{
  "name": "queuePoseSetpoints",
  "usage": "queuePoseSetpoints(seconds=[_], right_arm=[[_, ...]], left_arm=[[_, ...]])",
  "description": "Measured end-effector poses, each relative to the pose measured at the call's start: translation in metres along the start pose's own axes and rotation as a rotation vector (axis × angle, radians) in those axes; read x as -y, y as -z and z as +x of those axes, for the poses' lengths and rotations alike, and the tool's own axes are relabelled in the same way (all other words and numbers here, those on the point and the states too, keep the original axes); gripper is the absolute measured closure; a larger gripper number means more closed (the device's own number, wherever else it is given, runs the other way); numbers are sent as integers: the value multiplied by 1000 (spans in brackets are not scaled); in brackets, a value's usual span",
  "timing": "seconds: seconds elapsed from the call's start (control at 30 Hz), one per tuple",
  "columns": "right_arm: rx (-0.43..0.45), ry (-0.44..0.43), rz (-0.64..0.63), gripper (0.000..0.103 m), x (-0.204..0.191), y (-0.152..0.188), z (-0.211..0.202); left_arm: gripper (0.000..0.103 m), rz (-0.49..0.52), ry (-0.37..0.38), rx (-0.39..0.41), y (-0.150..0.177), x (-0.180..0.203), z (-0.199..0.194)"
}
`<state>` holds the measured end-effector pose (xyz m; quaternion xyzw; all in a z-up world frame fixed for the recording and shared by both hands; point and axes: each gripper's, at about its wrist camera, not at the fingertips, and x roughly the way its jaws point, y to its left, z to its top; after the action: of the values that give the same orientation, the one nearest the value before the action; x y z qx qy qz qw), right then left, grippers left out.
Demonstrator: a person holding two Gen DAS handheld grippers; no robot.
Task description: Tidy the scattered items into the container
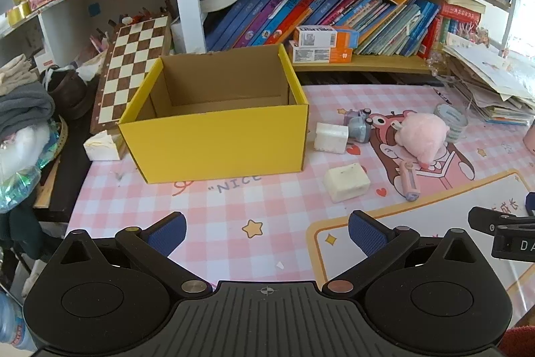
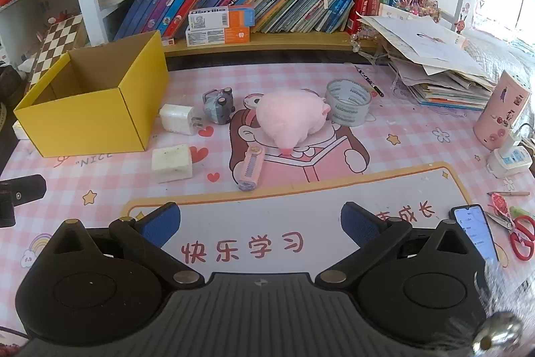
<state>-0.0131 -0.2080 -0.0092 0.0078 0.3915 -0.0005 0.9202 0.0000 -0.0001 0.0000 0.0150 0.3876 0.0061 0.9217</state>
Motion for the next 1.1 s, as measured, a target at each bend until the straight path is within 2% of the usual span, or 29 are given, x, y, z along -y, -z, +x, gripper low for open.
queuePoseSetpoints(seconds=[1.1], right_arm=[[-25,1,-16,0,-3,-6,9]], left_arm=[[0,-19,12,-34,-5,-3,6]])
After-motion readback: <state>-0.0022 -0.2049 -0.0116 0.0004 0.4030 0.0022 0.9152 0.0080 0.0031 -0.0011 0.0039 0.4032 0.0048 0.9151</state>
